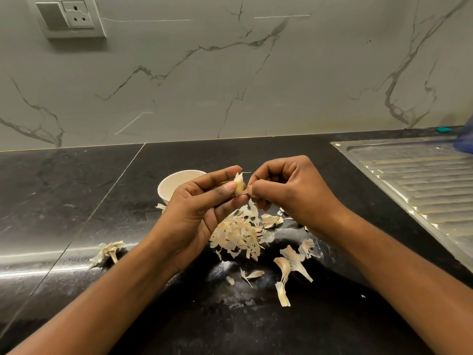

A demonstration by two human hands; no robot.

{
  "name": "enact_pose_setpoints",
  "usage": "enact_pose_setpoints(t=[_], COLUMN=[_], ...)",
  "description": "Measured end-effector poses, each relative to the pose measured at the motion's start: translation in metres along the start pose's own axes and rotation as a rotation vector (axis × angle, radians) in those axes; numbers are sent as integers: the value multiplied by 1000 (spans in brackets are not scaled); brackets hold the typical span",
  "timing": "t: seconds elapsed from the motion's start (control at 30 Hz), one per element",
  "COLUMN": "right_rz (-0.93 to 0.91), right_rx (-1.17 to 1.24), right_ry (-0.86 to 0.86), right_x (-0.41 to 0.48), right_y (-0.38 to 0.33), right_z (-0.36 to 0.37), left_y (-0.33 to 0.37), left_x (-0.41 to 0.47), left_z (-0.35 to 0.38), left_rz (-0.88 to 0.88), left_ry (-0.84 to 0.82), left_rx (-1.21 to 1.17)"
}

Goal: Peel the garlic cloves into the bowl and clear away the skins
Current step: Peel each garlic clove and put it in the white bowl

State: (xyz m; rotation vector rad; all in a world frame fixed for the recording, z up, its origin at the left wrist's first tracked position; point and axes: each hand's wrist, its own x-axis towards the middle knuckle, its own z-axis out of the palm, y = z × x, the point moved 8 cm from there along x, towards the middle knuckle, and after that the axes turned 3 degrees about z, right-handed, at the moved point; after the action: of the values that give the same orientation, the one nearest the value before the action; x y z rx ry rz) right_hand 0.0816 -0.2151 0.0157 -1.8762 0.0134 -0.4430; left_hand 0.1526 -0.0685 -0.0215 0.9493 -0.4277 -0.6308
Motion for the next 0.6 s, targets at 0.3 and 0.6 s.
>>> enact_pose_setpoints(t=[0.3, 0.6], right_rz=[14, 43], right_rx=[8, -186], right_ry=[81, -71], right_x=[4, 4], right_y=[4, 8], right_z=[-17, -6], left_y=[2, 2], left_x=[1, 1], left_z=[-3, -7], left_rz=[-20, 13], left_ry=[-3, 55], left_rx=[-63, 50])
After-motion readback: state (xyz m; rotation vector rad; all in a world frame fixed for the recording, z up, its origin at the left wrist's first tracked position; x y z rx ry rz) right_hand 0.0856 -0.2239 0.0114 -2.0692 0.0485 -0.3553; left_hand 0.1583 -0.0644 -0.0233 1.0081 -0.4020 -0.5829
